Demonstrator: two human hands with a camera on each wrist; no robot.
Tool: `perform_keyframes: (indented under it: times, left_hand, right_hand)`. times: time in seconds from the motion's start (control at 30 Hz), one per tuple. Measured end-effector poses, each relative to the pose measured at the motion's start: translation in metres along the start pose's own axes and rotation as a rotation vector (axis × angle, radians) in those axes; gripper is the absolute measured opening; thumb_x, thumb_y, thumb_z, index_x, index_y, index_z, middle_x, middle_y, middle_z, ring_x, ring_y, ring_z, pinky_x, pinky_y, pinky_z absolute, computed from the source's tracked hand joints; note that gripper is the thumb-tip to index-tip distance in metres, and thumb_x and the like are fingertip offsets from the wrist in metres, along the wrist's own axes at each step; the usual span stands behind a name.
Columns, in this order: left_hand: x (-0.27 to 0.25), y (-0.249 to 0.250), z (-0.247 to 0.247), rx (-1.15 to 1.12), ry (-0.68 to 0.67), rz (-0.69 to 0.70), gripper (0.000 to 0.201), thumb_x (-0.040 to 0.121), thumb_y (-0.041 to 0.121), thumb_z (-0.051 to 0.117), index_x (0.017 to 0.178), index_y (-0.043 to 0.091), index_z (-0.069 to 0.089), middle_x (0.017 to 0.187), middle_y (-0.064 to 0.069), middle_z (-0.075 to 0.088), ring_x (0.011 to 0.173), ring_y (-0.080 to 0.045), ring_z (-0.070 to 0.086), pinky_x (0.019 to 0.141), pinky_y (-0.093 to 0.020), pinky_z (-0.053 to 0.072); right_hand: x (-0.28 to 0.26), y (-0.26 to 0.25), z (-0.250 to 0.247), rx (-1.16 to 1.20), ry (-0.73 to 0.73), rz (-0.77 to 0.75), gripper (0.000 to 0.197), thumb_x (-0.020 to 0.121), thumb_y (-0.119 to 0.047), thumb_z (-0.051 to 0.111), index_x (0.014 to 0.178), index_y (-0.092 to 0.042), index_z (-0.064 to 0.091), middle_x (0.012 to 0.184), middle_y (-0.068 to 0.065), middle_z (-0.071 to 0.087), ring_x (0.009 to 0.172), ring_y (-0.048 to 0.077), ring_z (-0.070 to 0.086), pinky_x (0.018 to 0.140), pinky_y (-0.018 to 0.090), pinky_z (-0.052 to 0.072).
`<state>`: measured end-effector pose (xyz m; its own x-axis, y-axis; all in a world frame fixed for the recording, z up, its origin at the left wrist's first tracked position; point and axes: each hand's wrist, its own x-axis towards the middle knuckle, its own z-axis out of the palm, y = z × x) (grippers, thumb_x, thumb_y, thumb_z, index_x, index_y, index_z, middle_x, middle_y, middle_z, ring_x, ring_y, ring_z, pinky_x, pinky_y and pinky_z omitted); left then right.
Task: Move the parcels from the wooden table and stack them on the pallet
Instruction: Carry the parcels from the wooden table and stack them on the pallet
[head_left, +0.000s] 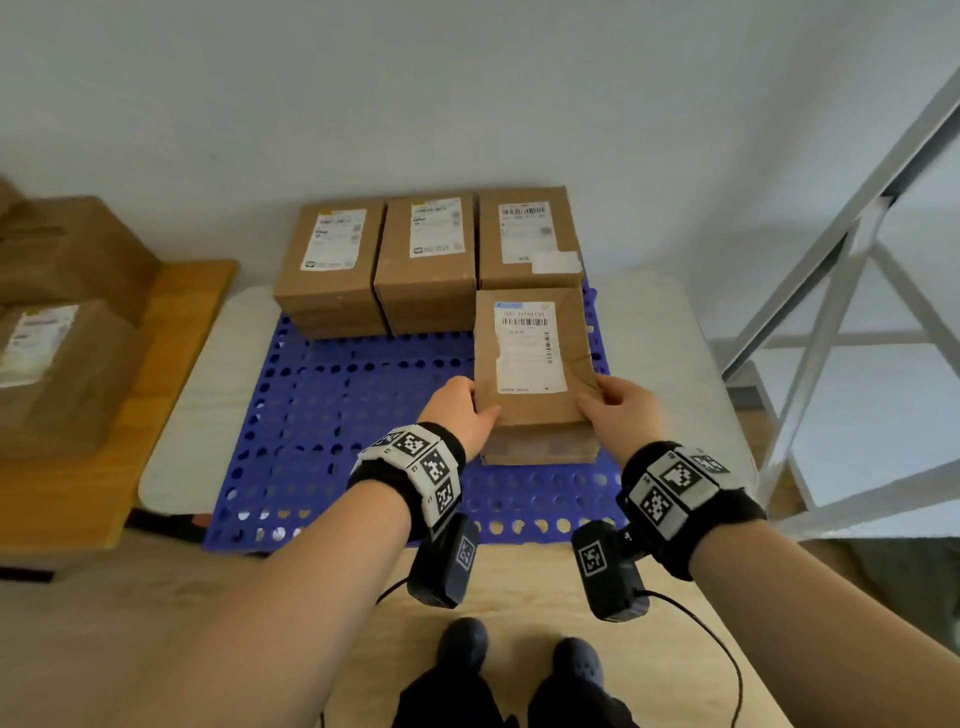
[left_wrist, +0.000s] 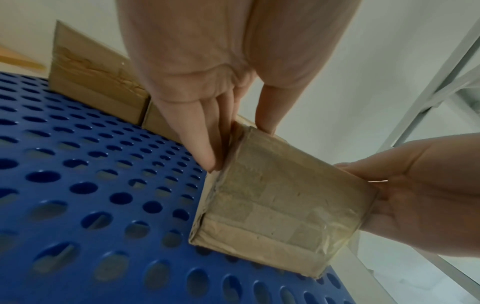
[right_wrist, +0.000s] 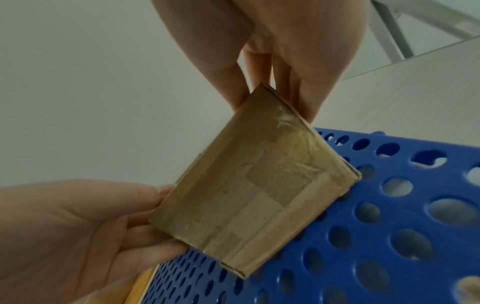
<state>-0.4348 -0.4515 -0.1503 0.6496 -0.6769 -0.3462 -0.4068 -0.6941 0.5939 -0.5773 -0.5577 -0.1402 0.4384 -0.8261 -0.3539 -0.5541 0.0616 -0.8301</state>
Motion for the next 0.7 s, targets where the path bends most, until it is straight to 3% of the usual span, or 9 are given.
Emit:
perform_keyframes:
  times: [0.17, 0.3, 0.53, 0.7]
  left_hand:
    - [-0.009, 0.011, 0.002, 0.012, 0.062, 0.002, 0.035, 0.094, 0.025, 0.051, 0.126, 0.011, 0.053, 0.127, -0.005, 0.058, 0.114, -0.023, 0.055, 0.091, -0.030, 0.044]
    - [-0.011, 0.015, 0.004, 0.035, 0.041, -0.004, 0.038, 0.094, 0.027, 0.050, 0.129, 0.012, 0.049, 0.130, -0.006, 0.055, 0.116, -0.024, 0.054, 0.094, -0.031, 0.043]
    - [-0.009, 0.012, 0.004, 0.043, 0.048, 0.006, 0.038, 0.095, 0.027, 0.050, 0.130, 0.013, 0.047, 0.129, -0.006, 0.056, 0.113, -0.024, 0.055, 0.091, -0.030, 0.043]
    - [-0.004, 0.007, 0.004, 0.054, 0.026, -0.003, 0.052, 0.094, 0.033, 0.049, 0.140, 0.013, 0.038, 0.137, -0.006, 0.050, 0.122, -0.024, 0.049, 0.102, -0.037, 0.041]
  right_hand:
    - [0.003, 0.009, -0.005, 0.006, -0.095, -0.030, 0.056, 0.092, -0.028, 0.056, 0.144, -0.015, 0.038, 0.134, 0.004, 0.054, 0.117, 0.020, 0.054, 0.099, 0.035, 0.046]
    - [0.002, 0.008, -0.004, 0.044, -0.142, -0.025, 0.069, 0.089, -0.031, 0.061, 0.148, -0.017, 0.027, 0.137, 0.001, 0.051, 0.120, 0.017, 0.051, 0.095, 0.027, 0.045]
    - [0.003, 0.010, -0.002, 0.018, -0.140, -0.066, 0.075, 0.086, -0.030, 0.065, 0.148, -0.015, 0.025, 0.137, 0.001, 0.051, 0.118, 0.016, 0.052, 0.097, 0.029, 0.046]
    - [0.003, 0.008, 0.000, 0.035, -0.126, -0.058, 0.073, 0.087, -0.028, 0.064, 0.148, -0.016, 0.025, 0.137, 0.000, 0.050, 0.119, 0.015, 0.051, 0.093, 0.026, 0.044]
